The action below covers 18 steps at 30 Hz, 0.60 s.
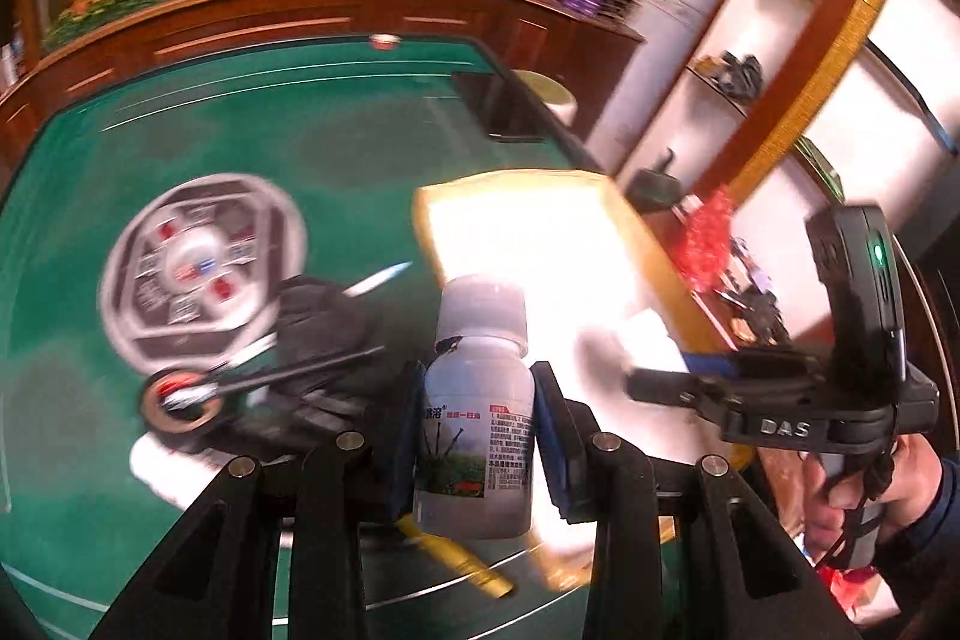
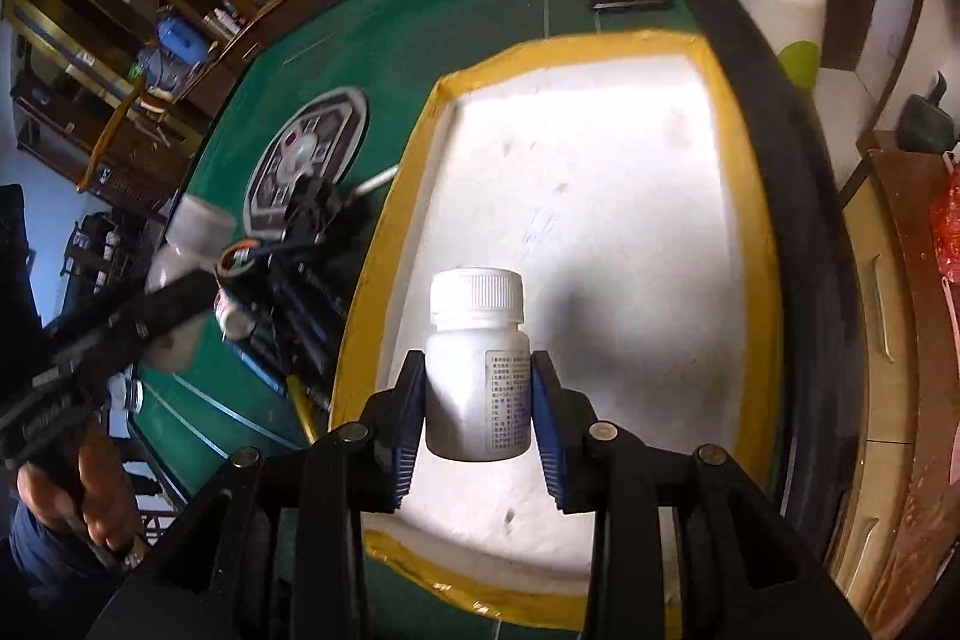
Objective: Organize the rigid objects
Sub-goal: 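Carry both bottles into the white tray and open both tools to release them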
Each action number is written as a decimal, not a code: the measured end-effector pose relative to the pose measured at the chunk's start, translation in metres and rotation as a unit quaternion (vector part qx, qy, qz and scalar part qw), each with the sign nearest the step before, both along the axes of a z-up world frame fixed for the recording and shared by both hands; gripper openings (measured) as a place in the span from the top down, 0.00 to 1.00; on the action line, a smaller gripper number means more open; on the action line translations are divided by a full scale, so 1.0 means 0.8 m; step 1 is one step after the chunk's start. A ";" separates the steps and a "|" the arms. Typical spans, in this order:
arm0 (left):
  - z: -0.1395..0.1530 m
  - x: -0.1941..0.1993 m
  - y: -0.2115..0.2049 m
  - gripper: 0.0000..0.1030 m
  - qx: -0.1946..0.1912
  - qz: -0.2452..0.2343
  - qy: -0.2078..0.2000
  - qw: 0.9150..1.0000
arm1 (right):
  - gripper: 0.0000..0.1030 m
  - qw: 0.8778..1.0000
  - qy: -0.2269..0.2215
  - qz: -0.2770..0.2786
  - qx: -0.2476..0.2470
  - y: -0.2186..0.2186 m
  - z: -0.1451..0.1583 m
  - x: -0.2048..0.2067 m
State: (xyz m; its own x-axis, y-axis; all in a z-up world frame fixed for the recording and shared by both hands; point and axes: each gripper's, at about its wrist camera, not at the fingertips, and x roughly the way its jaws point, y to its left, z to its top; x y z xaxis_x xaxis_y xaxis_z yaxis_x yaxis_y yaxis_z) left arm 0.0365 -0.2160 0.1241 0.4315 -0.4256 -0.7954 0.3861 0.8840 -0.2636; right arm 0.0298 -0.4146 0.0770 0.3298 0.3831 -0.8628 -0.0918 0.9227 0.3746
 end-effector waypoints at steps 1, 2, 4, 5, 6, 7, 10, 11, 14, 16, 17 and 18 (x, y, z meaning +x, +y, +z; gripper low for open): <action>0.000 0.004 -0.015 0.65 0.003 -0.007 0.001 1.000 | 0.69 1.000 0.000 -0.006 0.001 -0.006 0.002 0.006; 0.000 0.008 -0.026 0.65 0.005 -0.012 0.001 1.000 | 0.69 1.000 0.000 -0.011 0.003 -0.011 0.004 0.014; -0.006 0.019 -0.050 0.65 0.012 -0.021 0.006 1.000 | 0.69 1.000 -0.002 -0.020 0.000 -0.018 0.005 0.025; -0.011 0.025 -0.058 0.65 0.013 -0.022 0.013 1.000 | 0.69 1.000 0.000 -0.023 0.000 -0.021 0.004 0.033; -0.018 0.030 -0.065 0.65 0.015 -0.021 0.020 0.999 | 0.69 1.000 0.002 -0.026 0.000 -0.023 0.001 0.038; -0.024 0.033 -0.070 0.65 0.016 -0.019 0.023 0.999 | 0.69 1.000 0.005 -0.030 0.001 -0.027 0.000 0.043; -0.043 0.049 -0.082 0.65 0.026 -0.010 0.040 0.999 | 0.69 0.999 0.012 -0.036 -0.003 -0.034 -0.008 0.061; -0.050 0.055 -0.084 0.65 0.027 -0.007 0.046 0.999 | 0.69 0.999 0.012 -0.037 -0.007 -0.035 -0.009 0.066; -0.067 0.074 -0.090 0.65 0.037 0.009 0.056 0.998 | 0.69 0.999 0.015 -0.037 -0.012 -0.037 -0.016 0.085; -0.073 0.083 -0.093 0.65 0.039 0.016 0.060 0.997 | 0.69 0.999 0.018 -0.034 -0.015 -0.036 -0.023 0.098; -0.076 0.087 -0.095 0.65 0.043 0.020 0.060 0.997 | 0.69 0.999 0.020 -0.030 -0.018 -0.034 -0.026 0.106; -0.080 0.092 -0.097 0.65 0.046 0.023 0.061 0.997 | 0.69 0.999 0.021 -0.028 -0.022 -0.032 -0.029 0.112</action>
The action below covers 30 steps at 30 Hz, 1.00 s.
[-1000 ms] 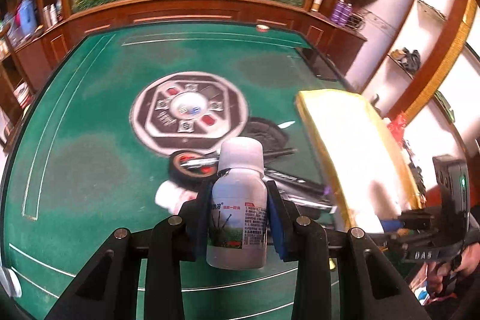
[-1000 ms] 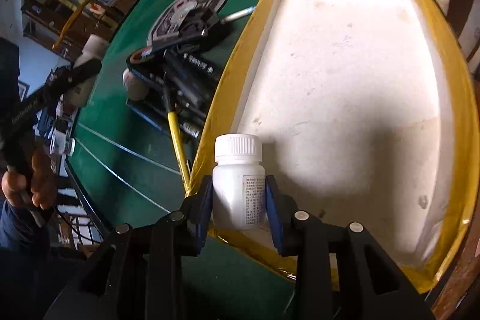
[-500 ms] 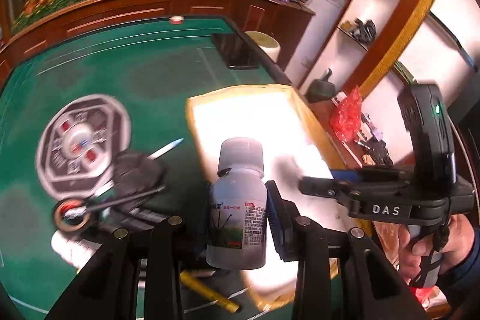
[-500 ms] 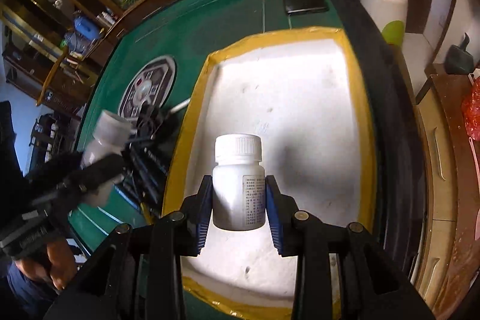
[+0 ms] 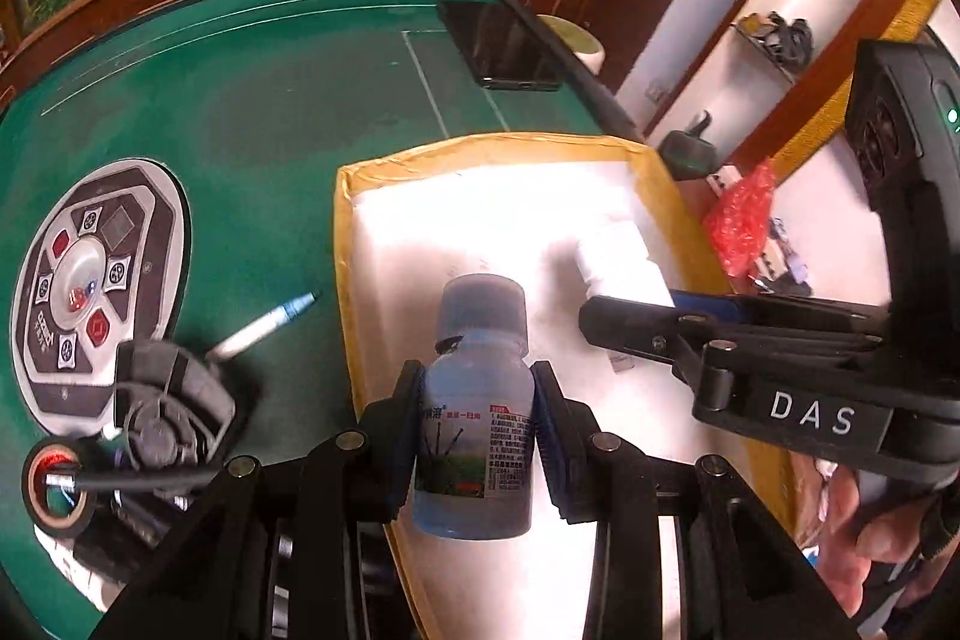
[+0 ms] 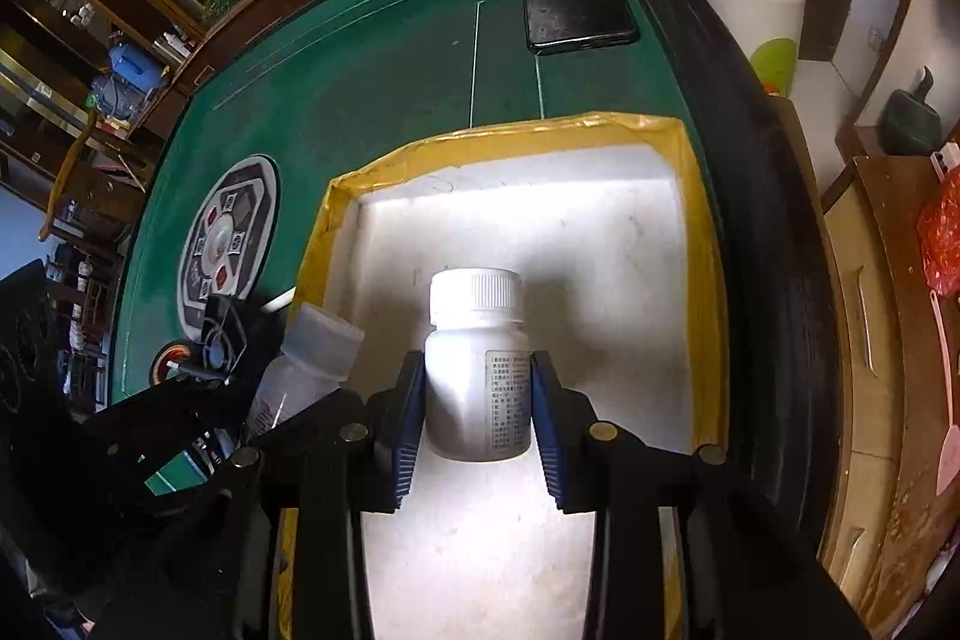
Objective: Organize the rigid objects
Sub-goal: 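Carry both bottles into the white tray and open both tools to release them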
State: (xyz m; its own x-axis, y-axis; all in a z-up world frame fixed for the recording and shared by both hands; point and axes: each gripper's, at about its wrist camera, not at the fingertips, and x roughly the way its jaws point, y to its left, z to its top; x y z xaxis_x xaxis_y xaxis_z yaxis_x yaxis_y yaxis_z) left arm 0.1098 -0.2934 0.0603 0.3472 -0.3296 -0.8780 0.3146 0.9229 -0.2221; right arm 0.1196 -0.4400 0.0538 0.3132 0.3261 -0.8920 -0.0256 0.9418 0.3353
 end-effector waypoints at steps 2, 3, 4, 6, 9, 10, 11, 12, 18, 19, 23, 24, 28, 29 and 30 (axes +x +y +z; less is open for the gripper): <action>-0.005 0.008 -0.004 0.65 0.003 0.007 0.004 1.000 | 0.69 1.000 0.003 0.002 -0.003 0.001 -0.007 0.015; -0.007 0.010 -0.005 0.65 0.003 0.009 0.006 1.000 | 0.69 1.000 0.006 0.003 -0.004 0.001 -0.010 0.019; -0.008 0.013 -0.007 0.65 0.003 0.009 0.007 1.000 | 0.69 1.000 0.009 0.003 -0.007 0.001 -0.012 0.024; -0.010 0.016 -0.011 0.65 0.008 0.011 0.004 1.000 | 0.69 1.000 0.012 0.004 -0.009 0.001 -0.017 0.031; -0.015 0.019 -0.014 0.65 0.016 0.012 0.008 1.000 | 0.69 1.000 0.017 0.006 -0.015 0.002 -0.024 0.040; -0.017 0.020 -0.016 0.65 0.018 0.013 0.007 1.000 | 0.69 1.000 0.019 0.006 -0.014 0.002 -0.026 0.042; -0.018 0.019 -0.018 0.65 0.021 0.013 0.005 1.000 | 0.69 1.000 0.019 0.006 -0.014 0.002 -0.028 0.043; -0.019 0.018 -0.020 0.65 0.025 0.013 0.004 1.000 | 0.69 1.000 0.018 0.006 -0.016 0.002 -0.030 0.044; -0.024 0.023 -0.023 0.65 0.035 0.017 -0.002 0.999 | 0.69 1.000 0.011 0.009 -0.018 0.004 -0.030 0.048; -0.024 0.022 -0.023 0.65 0.035 0.016 -0.002 0.999 | 0.69 1.000 0.010 0.007 -0.018 0.004 -0.029 0.047; -0.019 0.019 -0.024 0.62 0.036 0.007 -0.008 0.999 | 0.68 1.000 0.006 0.003 -0.011 0.004 -0.023 0.044; -0.015 0.016 -0.024 0.59 0.037 0.005 -0.012 0.999 | 0.68 1.000 0.003 0.003 -0.012 0.004 -0.020 0.043; -0.004 0.014 -0.022 0.46 0.039 -0.001 -0.028 0.999 | 0.64 1.000 -0.011 0.007 -0.014 0.008 -0.004 0.038; 0.000 0.013 -0.021 0.45 0.037 -0.001 -0.031 0.999 | 0.61 1.000 -0.015 0.007 -0.012 0.008 0.000 0.036; 0.003 0.011 -0.018 0.44 0.036 -0.001 -0.034 0.999 | 0.61 1.000 -0.019 0.007 -0.011 0.009 0.004 0.034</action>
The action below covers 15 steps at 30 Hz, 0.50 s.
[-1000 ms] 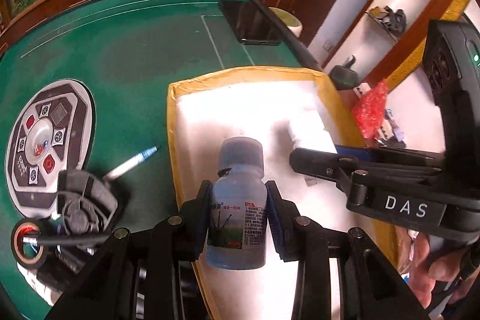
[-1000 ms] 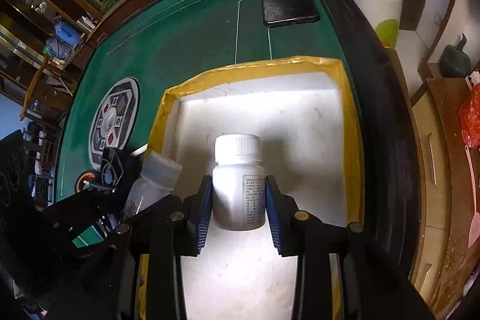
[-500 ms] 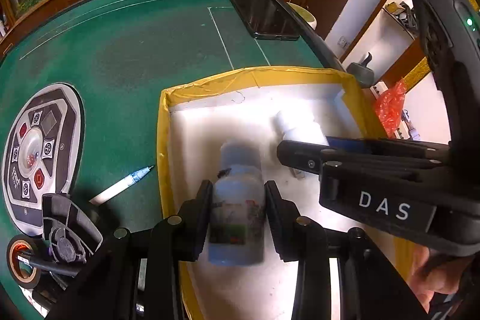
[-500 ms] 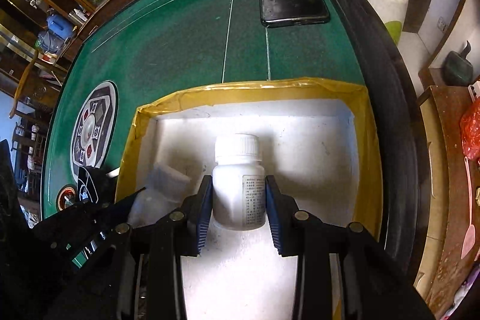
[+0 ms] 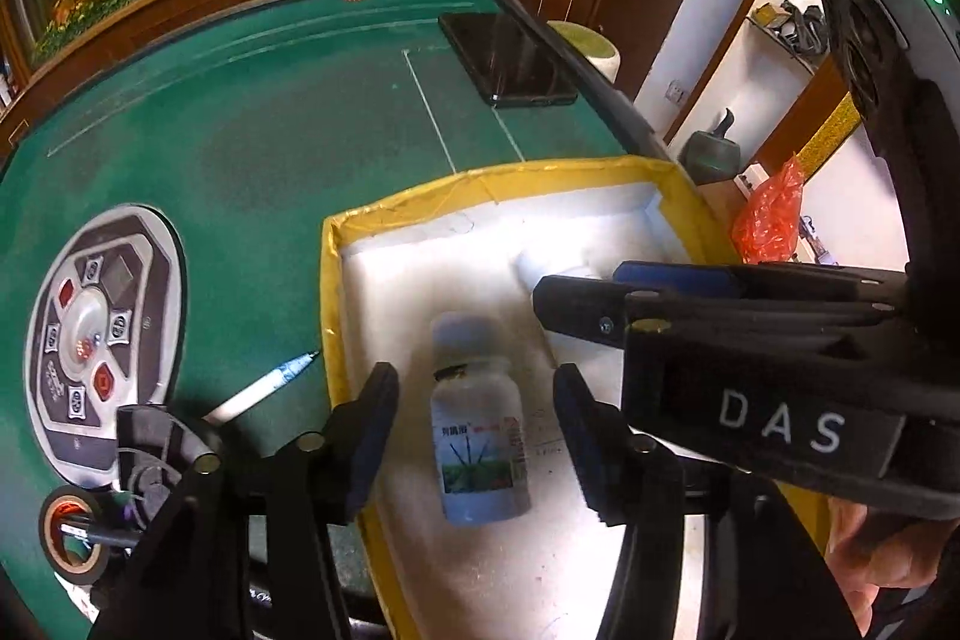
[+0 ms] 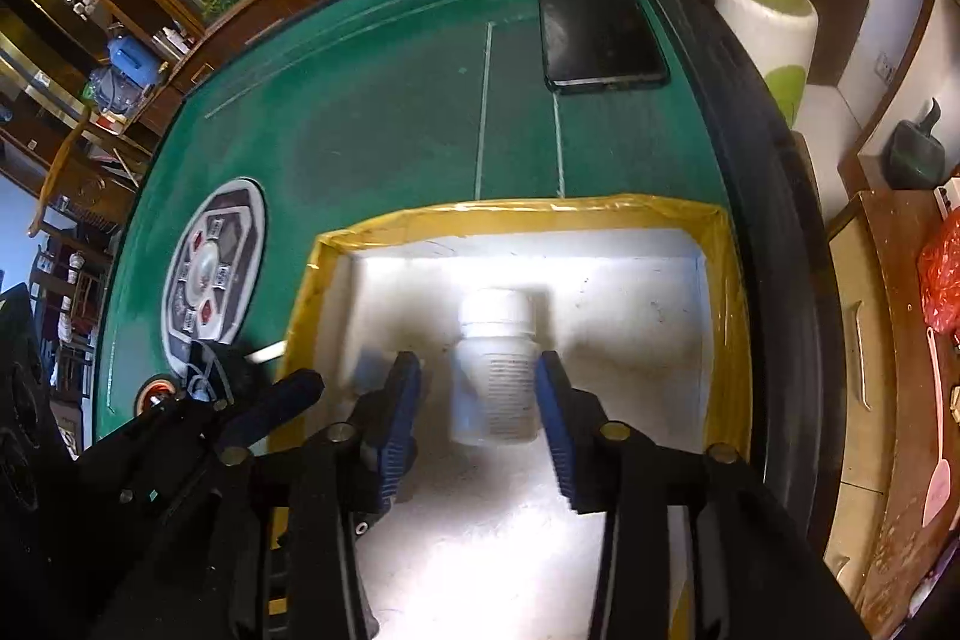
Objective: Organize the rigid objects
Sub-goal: 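Carry both bottles into the white tray and open both tools to release them, then grasp the red-label white bottle with the left tool while the right tool grasps a black marker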
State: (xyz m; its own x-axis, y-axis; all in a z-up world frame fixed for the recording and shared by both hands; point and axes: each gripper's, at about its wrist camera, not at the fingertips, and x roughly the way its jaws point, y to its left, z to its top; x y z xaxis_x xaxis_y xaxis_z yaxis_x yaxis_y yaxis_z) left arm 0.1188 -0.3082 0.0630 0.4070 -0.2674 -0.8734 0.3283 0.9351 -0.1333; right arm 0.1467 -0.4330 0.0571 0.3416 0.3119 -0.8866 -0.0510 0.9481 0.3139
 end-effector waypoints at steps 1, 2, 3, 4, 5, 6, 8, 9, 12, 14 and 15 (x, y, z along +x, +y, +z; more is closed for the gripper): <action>0.004 -0.001 0.002 0.44 -0.002 0.001 -0.003 1.000 | 0.61 1.000 -0.003 -0.001 0.001 0.001 0.003 -0.002; 0.008 -0.003 0.004 0.44 -0.004 0.000 -0.006 1.000 | 0.61 1.000 -0.006 -0.002 0.004 0.002 0.008 -0.005; 0.011 -0.005 0.006 0.44 -0.005 0.000 -0.009 1.000 | 0.61 1.000 -0.008 -0.002 0.006 0.002 0.011 -0.006; 0.014 -0.007 0.008 0.43 -0.004 0.000 -0.012 1.000 | 0.61 1.000 -0.011 -0.004 0.006 0.002 0.014 -0.008; 0.017 -0.010 0.010 0.43 -0.004 0.000 -0.015 1.000 | 0.61 1.000 -0.014 -0.006 0.006 0.002 0.017 -0.011; 0.022 -0.014 0.012 0.43 -0.005 0.000 -0.017 1.000 | 0.61 1.000 -0.017 -0.008 0.007 0.002 0.021 -0.014; 0.032 -0.020 0.019 0.43 -0.013 0.003 -0.022 1.000 | 0.61 1.000 -0.026 -0.013 0.006 0.002 0.031 -0.021; 0.039 -0.025 0.025 0.43 -0.020 0.005 -0.026 0.999 | 0.61 0.999 -0.031 -0.013 0.005 0.004 0.036 -0.026; 0.062 -0.040 0.050 0.41 -0.038 0.017 -0.042 0.998 | 0.61 0.999 -0.046 -0.012 0.017 0.009 0.054 -0.041; 0.076 -0.050 0.075 0.36 -0.049 0.032 -0.049 0.997 | 0.61 0.998 -0.058 -0.006 0.028 0.017 0.068 -0.055; 0.082 -0.056 0.090 0.34 -0.057 0.043 -0.050 0.996 | 0.61 0.998 -0.061 -0.003 0.030 0.022 0.074 -0.060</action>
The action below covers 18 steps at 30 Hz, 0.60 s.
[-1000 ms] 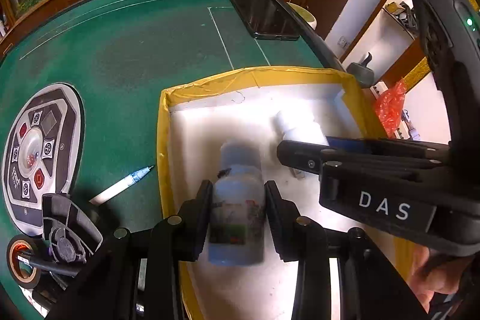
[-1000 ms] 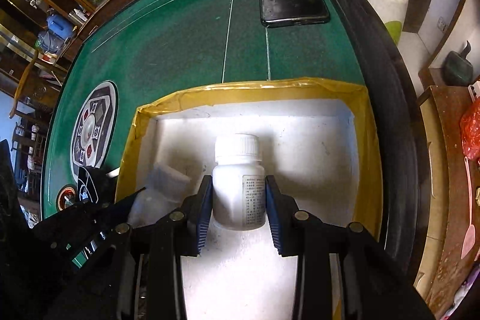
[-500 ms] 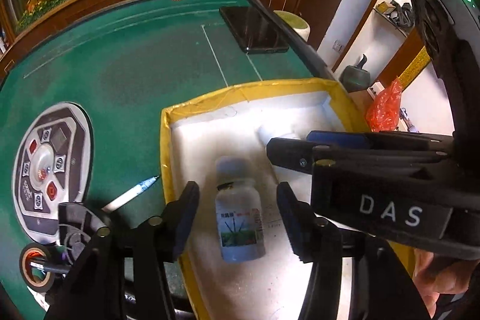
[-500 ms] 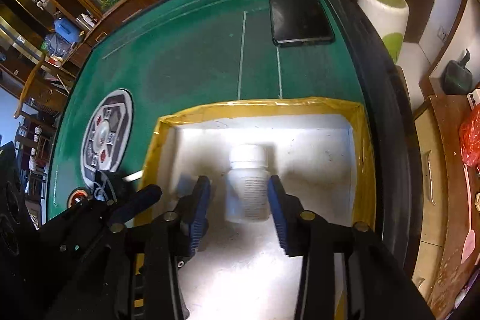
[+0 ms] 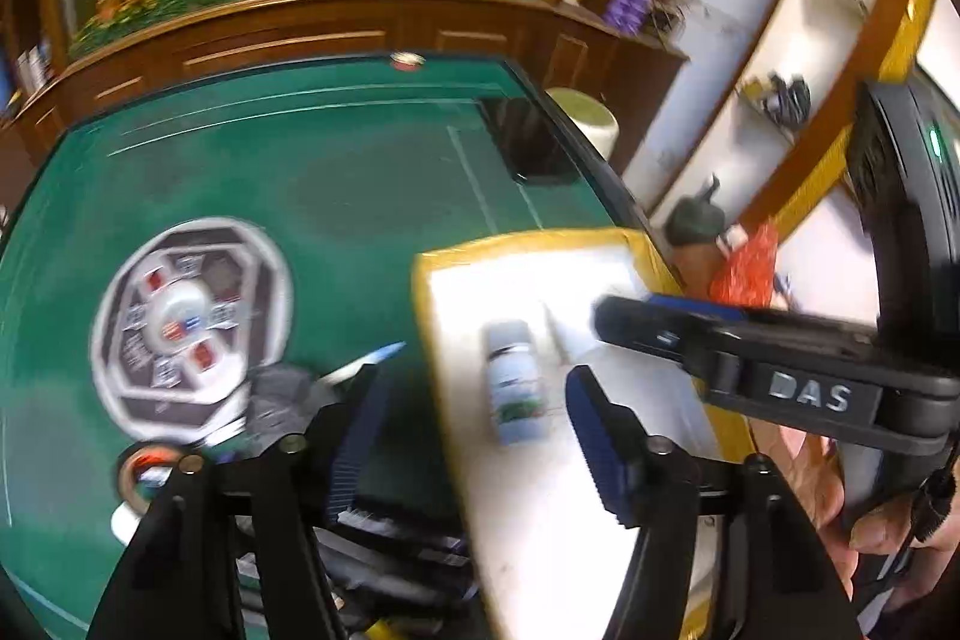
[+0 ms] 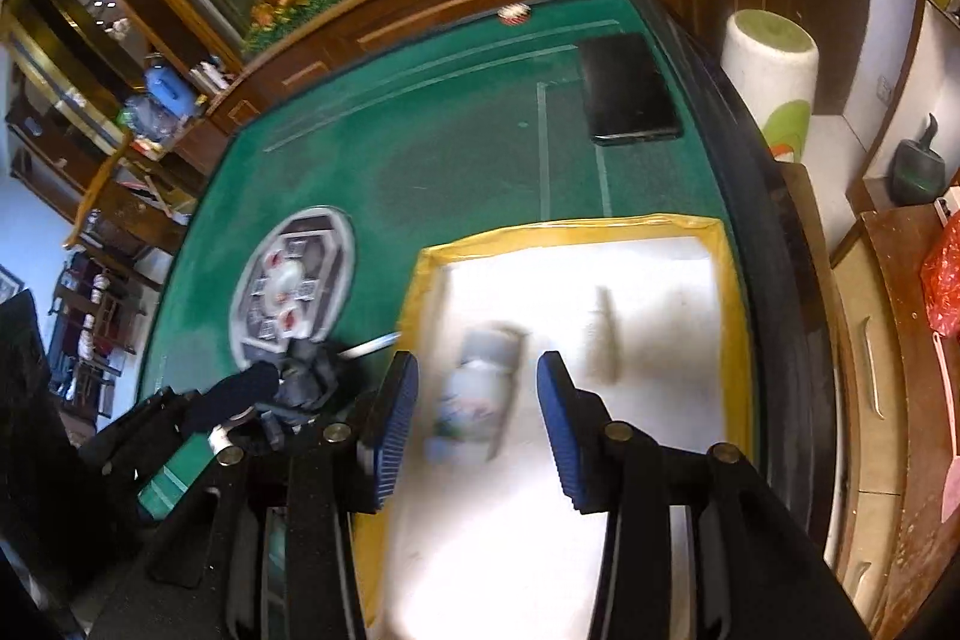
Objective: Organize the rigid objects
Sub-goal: 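Grasp the red-label white bottle with the left tool while the right tool grasps a black marker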
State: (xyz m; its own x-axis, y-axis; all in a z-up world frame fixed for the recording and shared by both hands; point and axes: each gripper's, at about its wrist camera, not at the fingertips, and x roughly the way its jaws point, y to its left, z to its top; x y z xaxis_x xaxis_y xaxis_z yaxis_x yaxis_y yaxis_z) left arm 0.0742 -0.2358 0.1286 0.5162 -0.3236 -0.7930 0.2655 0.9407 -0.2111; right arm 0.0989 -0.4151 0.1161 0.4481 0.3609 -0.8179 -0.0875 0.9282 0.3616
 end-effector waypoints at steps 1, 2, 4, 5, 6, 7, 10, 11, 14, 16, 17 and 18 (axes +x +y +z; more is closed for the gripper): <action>0.005 -0.005 0.016 0.33 -0.008 0.010 -0.001 1.000 | 0.61 1.000 -0.005 0.005 0.003 0.005 0.007 -0.007; 0.009 -0.009 0.033 0.33 -0.014 0.021 0.000 1.000 | 0.60 1.000 -0.013 0.015 0.009 0.014 0.014 -0.017; 0.013 -0.016 0.071 0.31 -0.027 0.050 0.008 0.998 | 0.59 0.999 -0.018 0.034 0.012 0.030 0.021 -0.030; 0.012 -0.021 0.091 0.31 -0.032 0.065 0.012 0.997 | 0.59 0.999 -0.020 0.046 0.014 0.040 0.026 -0.038; 0.010 -0.026 0.113 0.30 -0.037 0.083 0.019 0.996 | 0.58 0.998 -0.024 0.061 0.017 0.051 0.030 -0.046; 0.006 -0.032 0.137 0.30 -0.041 0.104 0.028 0.993 | 0.56 0.997 -0.025 0.075 0.018 0.061 0.032 -0.052; -0.015 -0.046 0.196 0.30 -0.055 0.153 0.060 0.985 | 0.52 0.992 -0.019 0.125 0.019 0.096 0.030 -0.073; -0.023 -0.050 0.212 0.30 -0.057 0.166 0.071 0.982 | 0.52 0.989 -0.011 0.144 0.019 0.110 0.024 -0.081; -0.052 -0.059 0.252 0.30 -0.071 0.200 0.104 0.972 | 0.52 0.986 0.006 0.168 0.015 0.132 0.006 -0.098; -0.068 -0.061 0.265 0.30 -0.077 0.214 0.125 0.966 | 0.52 0.984 0.019 0.178 0.012 0.143 -0.005 -0.105; -0.074 -0.061 0.268 0.30 -0.084 0.216 0.134 0.964 | 0.52 0.984 0.021 0.179 0.010 0.145 -0.007 -0.108; -0.078 -0.060 0.268 0.30 -0.087 0.218 0.137 0.962 | 0.52 0.984 0.021 0.179 0.008 0.146 -0.007 -0.109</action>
